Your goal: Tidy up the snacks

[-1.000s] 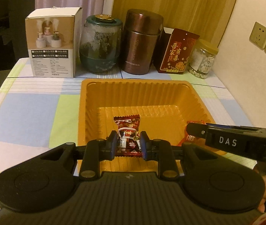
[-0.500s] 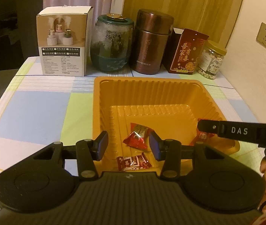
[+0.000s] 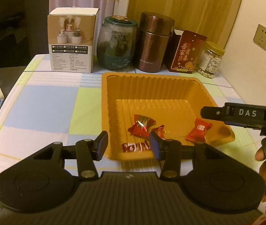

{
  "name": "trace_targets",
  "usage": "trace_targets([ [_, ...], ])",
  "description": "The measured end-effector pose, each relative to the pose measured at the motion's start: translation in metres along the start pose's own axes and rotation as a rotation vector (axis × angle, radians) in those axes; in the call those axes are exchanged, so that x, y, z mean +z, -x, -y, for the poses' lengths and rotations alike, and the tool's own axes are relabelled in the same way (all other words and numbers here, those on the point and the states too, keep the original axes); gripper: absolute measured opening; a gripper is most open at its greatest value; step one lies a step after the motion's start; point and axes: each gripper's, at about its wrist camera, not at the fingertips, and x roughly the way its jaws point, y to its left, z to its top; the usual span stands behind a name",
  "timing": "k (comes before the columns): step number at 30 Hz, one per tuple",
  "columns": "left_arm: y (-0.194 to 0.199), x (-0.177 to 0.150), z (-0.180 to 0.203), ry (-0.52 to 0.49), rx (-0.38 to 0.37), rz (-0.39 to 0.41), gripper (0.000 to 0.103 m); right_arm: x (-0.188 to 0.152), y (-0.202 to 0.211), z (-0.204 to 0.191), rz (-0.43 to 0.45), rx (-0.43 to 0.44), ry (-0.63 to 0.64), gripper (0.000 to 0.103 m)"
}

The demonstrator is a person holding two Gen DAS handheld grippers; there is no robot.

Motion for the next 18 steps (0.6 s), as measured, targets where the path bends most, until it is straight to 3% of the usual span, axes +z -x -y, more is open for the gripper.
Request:
trace_targets([
  [18, 0.120, -0.051, 0.008, -0.017, 0.028, 0.036, 0.048, -0.071, 0.141, 0.004, 0.036, -0.042, -0.052, 0.075],
])
